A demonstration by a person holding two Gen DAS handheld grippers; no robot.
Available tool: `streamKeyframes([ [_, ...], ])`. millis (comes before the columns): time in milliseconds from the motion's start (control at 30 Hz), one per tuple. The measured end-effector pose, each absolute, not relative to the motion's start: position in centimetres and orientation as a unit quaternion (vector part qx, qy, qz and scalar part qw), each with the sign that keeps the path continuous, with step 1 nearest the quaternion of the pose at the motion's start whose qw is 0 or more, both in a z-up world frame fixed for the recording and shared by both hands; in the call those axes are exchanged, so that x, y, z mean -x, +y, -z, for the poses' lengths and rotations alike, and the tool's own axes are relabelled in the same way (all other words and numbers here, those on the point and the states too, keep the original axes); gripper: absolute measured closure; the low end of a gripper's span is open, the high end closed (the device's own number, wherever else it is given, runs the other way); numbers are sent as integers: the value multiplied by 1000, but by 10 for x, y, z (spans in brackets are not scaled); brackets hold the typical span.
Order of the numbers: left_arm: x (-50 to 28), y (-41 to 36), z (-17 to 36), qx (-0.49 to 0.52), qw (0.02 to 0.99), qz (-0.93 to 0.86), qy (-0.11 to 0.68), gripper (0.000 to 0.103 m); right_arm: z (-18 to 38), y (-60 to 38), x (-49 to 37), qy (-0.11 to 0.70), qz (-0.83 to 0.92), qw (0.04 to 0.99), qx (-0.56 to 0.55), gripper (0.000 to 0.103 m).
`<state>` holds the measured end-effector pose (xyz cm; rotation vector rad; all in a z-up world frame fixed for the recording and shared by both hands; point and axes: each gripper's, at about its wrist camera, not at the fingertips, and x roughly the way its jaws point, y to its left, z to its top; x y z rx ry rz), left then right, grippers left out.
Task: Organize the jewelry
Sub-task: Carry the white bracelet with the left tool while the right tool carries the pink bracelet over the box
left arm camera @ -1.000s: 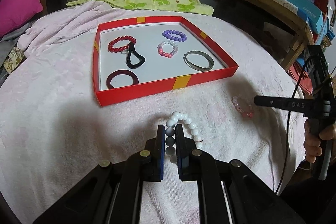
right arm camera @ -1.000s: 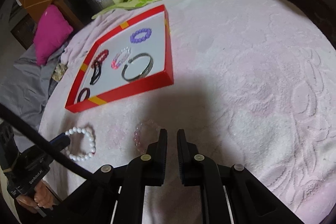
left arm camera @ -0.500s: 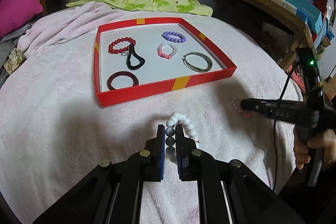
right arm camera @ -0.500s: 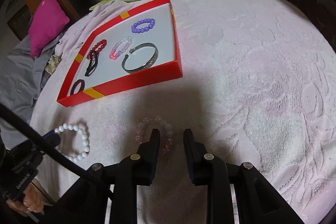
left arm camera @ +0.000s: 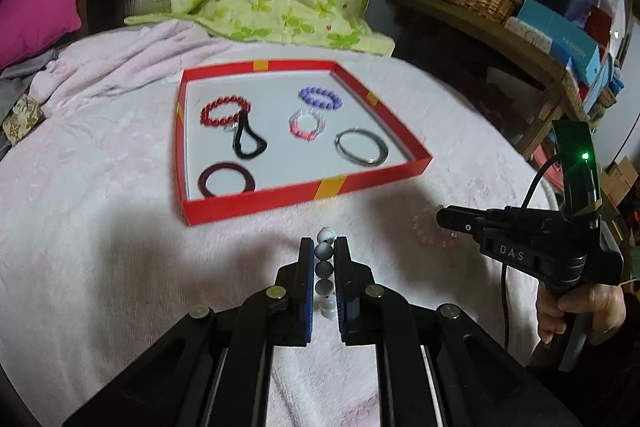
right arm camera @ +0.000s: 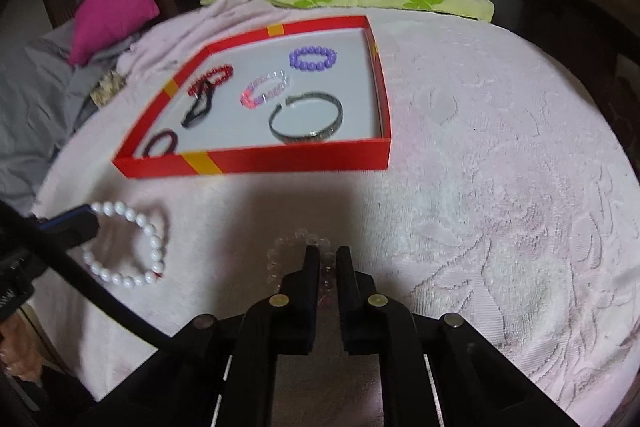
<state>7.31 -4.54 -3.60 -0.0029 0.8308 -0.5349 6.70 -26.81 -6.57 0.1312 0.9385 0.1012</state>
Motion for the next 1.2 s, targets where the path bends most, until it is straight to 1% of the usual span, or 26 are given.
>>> streamKeyframes([
  [400, -77, -33, 15, 32, 894, 275, 352, 93, 35, -288, -53, 388, -83, 908, -133, 94],
  [667, -94, -31, 1, 56, 906, 271, 321, 93, 21, -290, -53, 355, -89, 918, -151, 94],
  [1033, -129, -47, -2, 110, 901, 276, 317, 93, 11, -301, -98, 338, -115, 905, -231, 94],
  [1133, -132, -49, 0, 112, 899, 272, 324, 93, 14, -303, -107, 355, -110, 897, -240, 94],
  [1200, -132, -52, 1, 105, 899, 273, 327, 93, 17, -298, -104, 380, -110, 893, -212, 93],
])
